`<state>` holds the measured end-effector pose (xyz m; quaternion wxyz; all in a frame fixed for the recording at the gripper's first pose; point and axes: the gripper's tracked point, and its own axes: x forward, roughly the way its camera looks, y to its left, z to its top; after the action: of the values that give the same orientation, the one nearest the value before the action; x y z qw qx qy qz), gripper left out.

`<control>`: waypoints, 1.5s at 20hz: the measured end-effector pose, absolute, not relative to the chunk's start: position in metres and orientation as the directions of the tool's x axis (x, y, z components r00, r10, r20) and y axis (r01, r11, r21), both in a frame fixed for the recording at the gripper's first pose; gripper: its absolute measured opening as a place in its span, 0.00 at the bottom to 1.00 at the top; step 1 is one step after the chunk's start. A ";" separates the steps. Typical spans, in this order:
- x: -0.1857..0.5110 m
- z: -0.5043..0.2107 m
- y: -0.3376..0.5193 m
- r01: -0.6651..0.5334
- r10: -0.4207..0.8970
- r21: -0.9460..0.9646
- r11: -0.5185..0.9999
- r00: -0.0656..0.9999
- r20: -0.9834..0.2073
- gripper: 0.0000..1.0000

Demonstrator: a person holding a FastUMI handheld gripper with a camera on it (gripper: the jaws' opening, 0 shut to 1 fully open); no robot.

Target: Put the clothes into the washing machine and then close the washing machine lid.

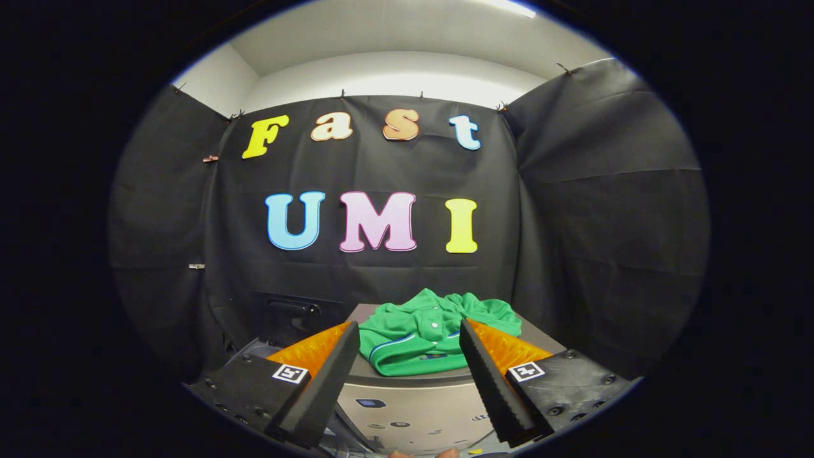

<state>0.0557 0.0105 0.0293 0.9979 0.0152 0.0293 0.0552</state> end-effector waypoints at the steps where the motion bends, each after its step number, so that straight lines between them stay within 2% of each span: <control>1: 0.065 0.031 0.010 -0.119 0.121 0.031 0.992 0.990 -0.073 0.99; 8: 0.142 0.024 0.012 -0.157 0.160 0.032 0.987 0.954 -0.252 0.98; 15: 0.232 -0.035 -0.002 -0.119 0.068 -0.070 0.990 0.862 -0.502 0.99; 18: 0.255 -0.060 -0.014 -0.072 -0.007 -0.115 0.991 0.819 -0.574 0.99; 21: 0.252 -0.106 -0.016 -0.076 -0.038 -0.128 0.989 0.702 -0.711 0.99; 23: 0.258 -0.107 -0.015 -0.039 -0.035 -0.089 0.995 0.710 -0.704 1.00; 24: 0.257 -0.110 -0.021 -0.026 -0.067 -0.119 0.993 0.702 -0.709 0.83; 27: 0.260 -0.103 -0.023 -0.104 -0.089 -0.241 0.965 0.735 -0.672 0.30; 29: 0.257 -0.097 -0.019 -0.095 -0.079 -0.215 0.972 0.729 -0.680 0.28; 30: 0.261 -0.104 -0.020 -0.078 -0.066 -0.175 0.982 0.721 -0.690 0.15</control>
<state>0.2606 -0.0204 -0.1038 0.9227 -0.0961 0.3734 0.0032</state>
